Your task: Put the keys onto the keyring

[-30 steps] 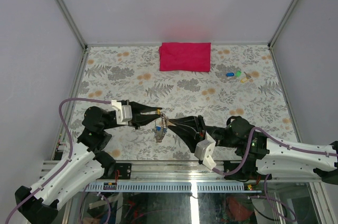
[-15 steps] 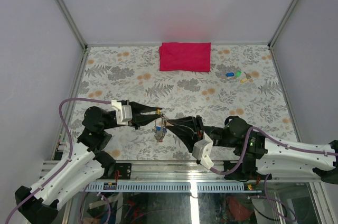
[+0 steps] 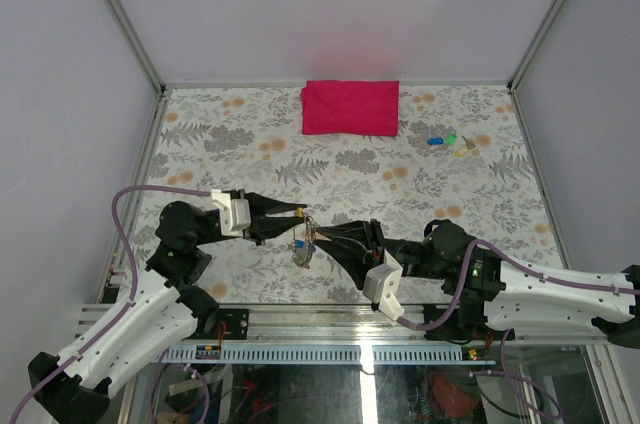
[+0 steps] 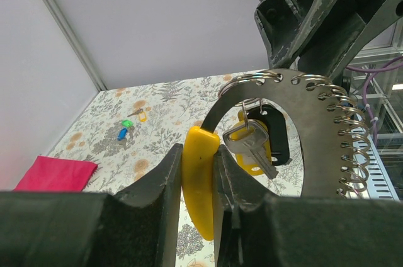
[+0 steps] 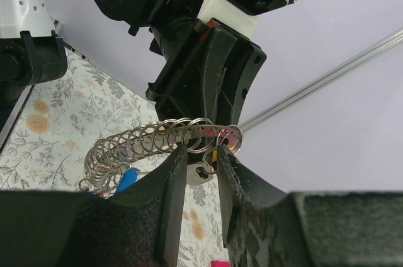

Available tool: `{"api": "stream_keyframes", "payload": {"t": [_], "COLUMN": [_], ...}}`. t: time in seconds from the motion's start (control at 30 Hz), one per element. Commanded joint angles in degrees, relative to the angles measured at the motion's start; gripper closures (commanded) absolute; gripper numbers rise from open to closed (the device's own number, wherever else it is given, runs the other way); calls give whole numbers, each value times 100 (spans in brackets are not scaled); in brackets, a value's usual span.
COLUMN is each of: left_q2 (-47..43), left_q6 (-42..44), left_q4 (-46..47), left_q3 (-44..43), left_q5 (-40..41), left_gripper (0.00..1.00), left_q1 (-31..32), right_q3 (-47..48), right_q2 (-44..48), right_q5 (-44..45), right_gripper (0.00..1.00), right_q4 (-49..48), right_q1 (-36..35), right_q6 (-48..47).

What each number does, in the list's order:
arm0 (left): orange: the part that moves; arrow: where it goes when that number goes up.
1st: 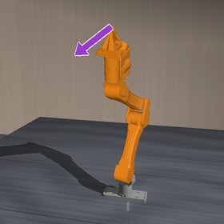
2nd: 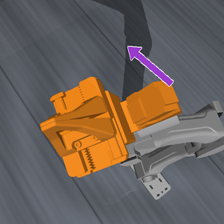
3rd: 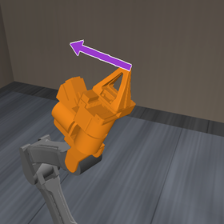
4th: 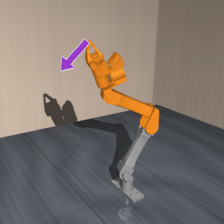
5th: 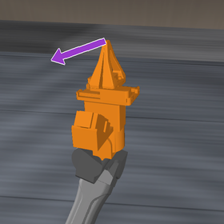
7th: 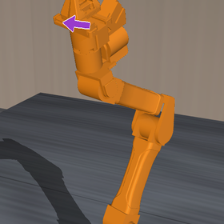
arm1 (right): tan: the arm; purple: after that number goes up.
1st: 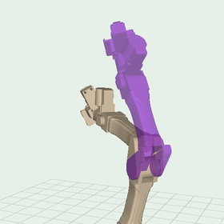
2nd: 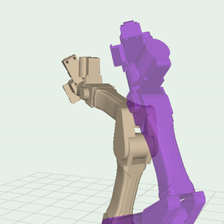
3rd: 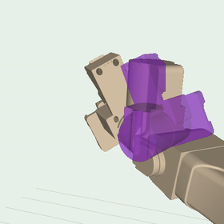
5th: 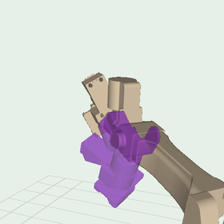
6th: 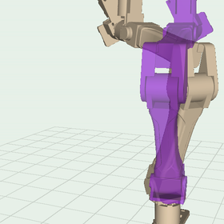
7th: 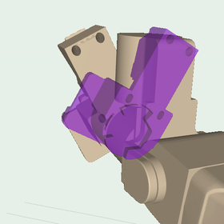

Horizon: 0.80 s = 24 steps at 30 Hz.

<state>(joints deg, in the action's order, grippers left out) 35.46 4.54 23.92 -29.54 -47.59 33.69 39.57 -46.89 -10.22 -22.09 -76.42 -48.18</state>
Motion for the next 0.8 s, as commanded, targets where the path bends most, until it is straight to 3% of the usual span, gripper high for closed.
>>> {"api": "stream_keyframes", "payload": {"t": [0.0,0.77], "left_q2": [-81,-78], "left_q6": [51,73], "left_q4": [179,130], "left_q3": [-140,-135], "left_q5": [20,63], "left_gripper": [100,100], "left_q1": [-28,-29], "right_q3": [200,112], "right_q2": [46,-11], "right_q5": [-172,-243], "right_gripper": [67,67], "right_q4": [-253,-452], "right_q1": [-39,-46], "right_q6": [155,323]}}
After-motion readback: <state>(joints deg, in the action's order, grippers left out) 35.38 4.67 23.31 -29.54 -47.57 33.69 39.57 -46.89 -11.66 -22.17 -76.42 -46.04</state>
